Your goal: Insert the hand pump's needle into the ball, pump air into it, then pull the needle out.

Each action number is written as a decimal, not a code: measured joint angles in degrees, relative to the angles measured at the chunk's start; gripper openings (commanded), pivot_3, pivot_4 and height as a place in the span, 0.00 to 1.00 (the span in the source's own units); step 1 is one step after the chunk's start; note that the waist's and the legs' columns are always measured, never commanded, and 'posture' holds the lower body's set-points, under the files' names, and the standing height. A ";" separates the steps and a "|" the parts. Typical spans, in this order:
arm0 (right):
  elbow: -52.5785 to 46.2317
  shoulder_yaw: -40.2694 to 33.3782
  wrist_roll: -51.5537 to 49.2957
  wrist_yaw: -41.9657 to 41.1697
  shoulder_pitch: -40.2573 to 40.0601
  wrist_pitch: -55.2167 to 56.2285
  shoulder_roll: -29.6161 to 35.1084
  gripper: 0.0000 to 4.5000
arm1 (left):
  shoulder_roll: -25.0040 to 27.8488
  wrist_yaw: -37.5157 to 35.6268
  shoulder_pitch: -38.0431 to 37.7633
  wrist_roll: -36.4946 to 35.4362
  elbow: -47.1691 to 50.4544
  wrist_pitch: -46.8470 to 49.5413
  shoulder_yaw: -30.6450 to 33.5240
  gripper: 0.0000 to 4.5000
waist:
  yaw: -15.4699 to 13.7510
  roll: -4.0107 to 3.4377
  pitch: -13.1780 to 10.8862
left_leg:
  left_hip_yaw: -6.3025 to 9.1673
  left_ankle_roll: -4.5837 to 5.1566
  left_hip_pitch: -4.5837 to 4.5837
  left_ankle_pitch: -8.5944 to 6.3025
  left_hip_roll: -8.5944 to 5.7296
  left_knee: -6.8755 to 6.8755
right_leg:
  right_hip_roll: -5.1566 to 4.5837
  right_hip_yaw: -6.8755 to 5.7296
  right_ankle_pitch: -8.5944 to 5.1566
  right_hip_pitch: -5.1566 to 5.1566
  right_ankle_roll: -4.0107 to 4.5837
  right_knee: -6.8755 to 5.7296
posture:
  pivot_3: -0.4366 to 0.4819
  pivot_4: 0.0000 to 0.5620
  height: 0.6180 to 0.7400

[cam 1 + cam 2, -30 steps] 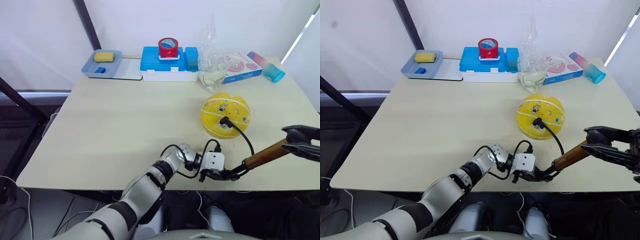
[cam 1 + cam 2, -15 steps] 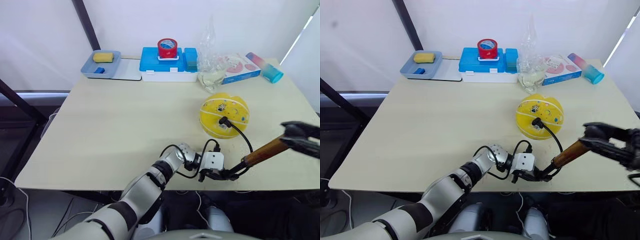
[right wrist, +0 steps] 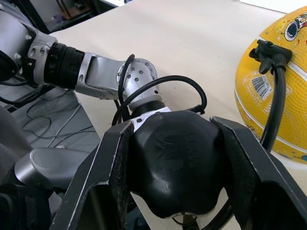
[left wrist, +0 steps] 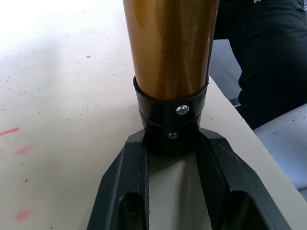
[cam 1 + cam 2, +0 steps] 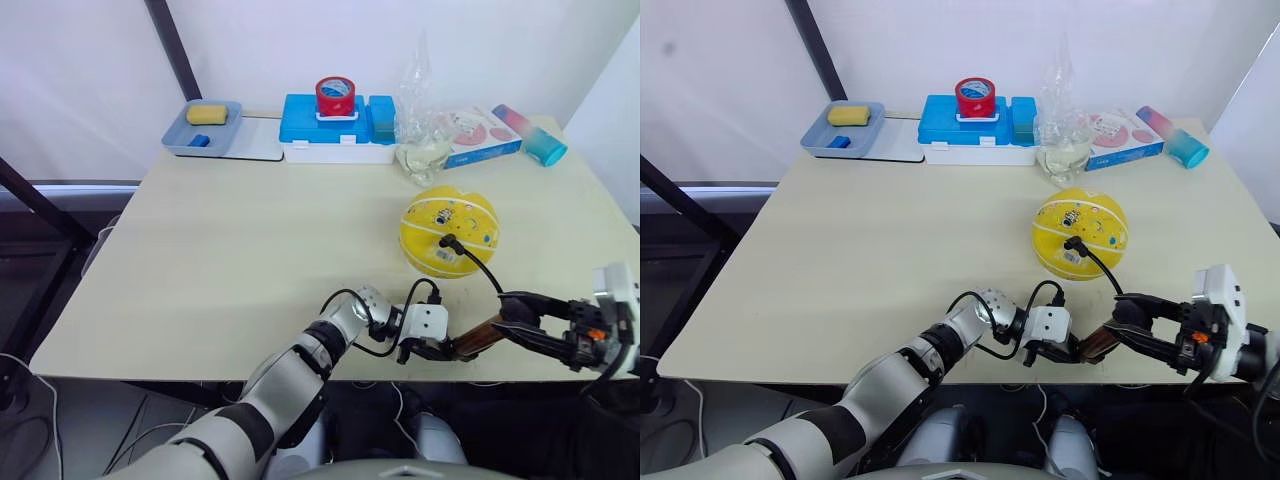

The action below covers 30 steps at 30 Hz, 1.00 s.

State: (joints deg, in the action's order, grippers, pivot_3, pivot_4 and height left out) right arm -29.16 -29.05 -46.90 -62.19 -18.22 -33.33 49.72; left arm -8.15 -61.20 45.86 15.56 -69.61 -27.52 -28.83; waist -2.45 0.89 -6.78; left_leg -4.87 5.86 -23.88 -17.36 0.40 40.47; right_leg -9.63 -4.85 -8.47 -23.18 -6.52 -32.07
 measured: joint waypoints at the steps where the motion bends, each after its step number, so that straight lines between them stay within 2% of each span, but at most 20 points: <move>1: 0.00 -0.86 -1.07 -0.18 0.26 -0.43 0.13 0.45 | 0.00 -0.14 0.00 0.00 0.00 -0.05 0.00 0.21 | -0.06 -0.02 -0.01 | 0.03 0.00 -0.01 0.00 0.00 -0.02 | 0.01 -0.02 0.00 -0.01 0.01 0.00 | 0.48 0.27 0.91; 10: 2.22 -16.47 -19.56 2.09 9.18 -14.20 9.20 0.45 | 0.00 0.01 -0.02 -0.10 0.31 -0.05 0.09 0.21 | -0.05 -0.21 -0.29 | 0.02 0.00 -0.07 0.00 -0.02 -0.01 | -0.04 -0.03 0.01 -0.02 0.01 0.03 | 0.48 0.27 0.91; 15: 3.88 -19.56 -24.02 4.44 13.06 -17.94 11.22 0.45 | 0.00 0.02 -0.02 -0.14 0.31 -0.04 0.16 0.21 | 0.00 -0.22 -0.30 | 0.02 0.00 -0.08 0.00 -0.02 -0.01 | -0.04 -0.02 0.01 -0.04 0.01 0.03 | 0.48 0.27 0.91; 20: 2.91 -19.56 -25.50 7.32 13.45 -19.01 8.54 0.45 | 0.00 -0.06 -0.02 -0.14 0.30 -0.04 0.19 0.21 | 0.03 -0.23 -0.31 | 0.01 0.02 -0.11 0.01 -0.02 -0.01 | -0.03 -0.02 0.01 -0.05 0.01 0.04 | 0.48 0.27 0.91; 23: 0.32 -19.15 -24.79 8.49 11.10 -16.97 4.44 0.45 | 0.00 -0.04 -0.02 -0.10 0.12 -0.02 0.18 0.21 | 0.02 -0.12 -0.22 | 0.06 0.01 -0.07 0.01 0.00 -0.01 | 0.02 -0.04 0.01 -0.02 0.01 0.03 | 0.48 0.27 0.91; 26: -2.84 -13.64 -18.53 8.77 5.14 -12.63 -0.66 0.45 | 0.00 0.12 -0.02 -0.04 -0.13 0.02 0.17 0.20 | 0.05 0.00 -0.06 | 0.05 0.01 -0.04 0.01 0.01 -0.01 | 0.03 -0.03 0.00 0.00 0.00 0.01 | 0.48 0.27 0.91; 30: -3.47 -6.64 -10.56 7.52 1.01 -7.13 -2.10 0.45 | 0.00 0.14 -0.02 0.00 -0.18 0.02 0.15 0.20 | 0.11 -0.02 0.01 | 0.02 0.01 -0.02 0.01 0.01 -0.01 | 0.03 0.00 0.00 -0.01 0.00 0.00 | 0.48 0.27 0.91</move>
State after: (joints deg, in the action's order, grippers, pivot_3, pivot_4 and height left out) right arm -32.64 -35.69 -57.46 -54.68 -17.21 -40.46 47.62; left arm -8.15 -61.06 45.84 15.56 -69.79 -27.50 -28.68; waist -2.34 0.87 -6.77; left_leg -4.86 5.88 -23.89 -17.35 0.41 40.46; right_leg -9.60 -4.84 -8.47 -23.19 -6.52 -32.07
